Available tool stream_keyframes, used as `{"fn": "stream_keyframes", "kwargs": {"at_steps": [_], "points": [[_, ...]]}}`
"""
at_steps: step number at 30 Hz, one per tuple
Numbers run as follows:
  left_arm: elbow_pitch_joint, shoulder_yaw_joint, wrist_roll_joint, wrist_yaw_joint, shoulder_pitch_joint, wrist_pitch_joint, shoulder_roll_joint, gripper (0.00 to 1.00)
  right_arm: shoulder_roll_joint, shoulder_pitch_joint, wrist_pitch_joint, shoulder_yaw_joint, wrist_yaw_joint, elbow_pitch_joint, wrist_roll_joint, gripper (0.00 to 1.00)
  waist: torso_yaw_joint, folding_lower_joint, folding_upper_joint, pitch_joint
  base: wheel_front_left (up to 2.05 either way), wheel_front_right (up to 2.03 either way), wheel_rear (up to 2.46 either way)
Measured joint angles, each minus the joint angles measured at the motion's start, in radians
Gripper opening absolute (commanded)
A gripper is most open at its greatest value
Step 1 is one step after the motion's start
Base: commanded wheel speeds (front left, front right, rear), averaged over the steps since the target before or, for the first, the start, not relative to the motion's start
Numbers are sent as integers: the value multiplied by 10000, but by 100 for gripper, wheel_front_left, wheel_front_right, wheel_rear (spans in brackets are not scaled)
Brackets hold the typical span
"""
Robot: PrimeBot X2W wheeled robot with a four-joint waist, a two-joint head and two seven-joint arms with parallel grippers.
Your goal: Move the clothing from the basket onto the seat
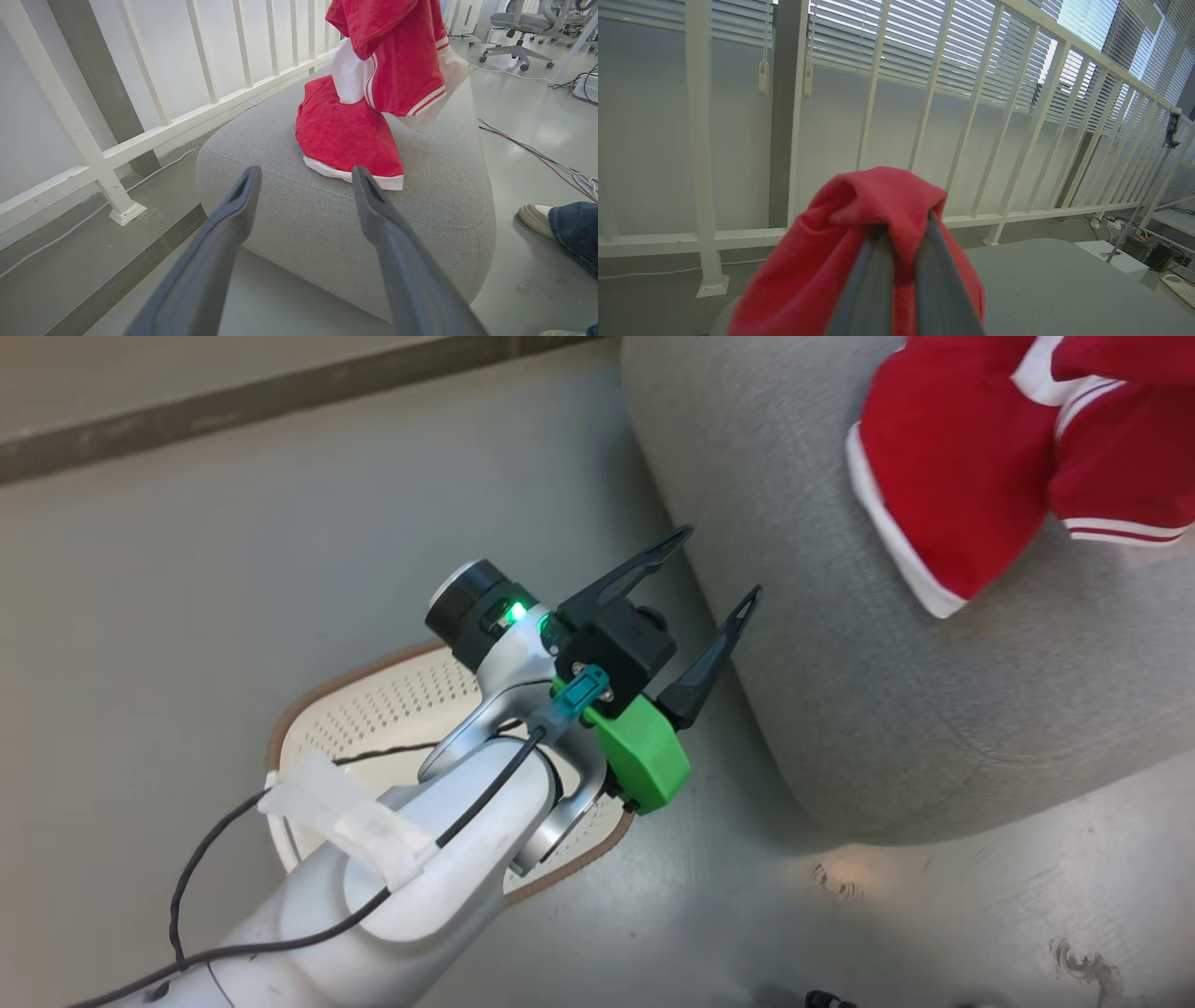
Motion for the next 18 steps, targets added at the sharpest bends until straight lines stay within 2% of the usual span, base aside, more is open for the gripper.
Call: {"fn": "stream_keyframes", "kwargs": {"at_steps": [5,9,18], "points": [[-232,-203,59,-94,-285,249,-10,100,94,2,36,0,-102,650,12,0,270,0,0,476,0,0,0],[-293,-382,328,-188,-421,454,-23,100,621,16,35,117,-249,1214,107,0,425,-1,0,885,0,0,0],[-307,-610,447,-355,-619,591,-10,100,1933,130,-165,706,-345,2483,113,0,714,-1,0,1708,0,0,0]]}}
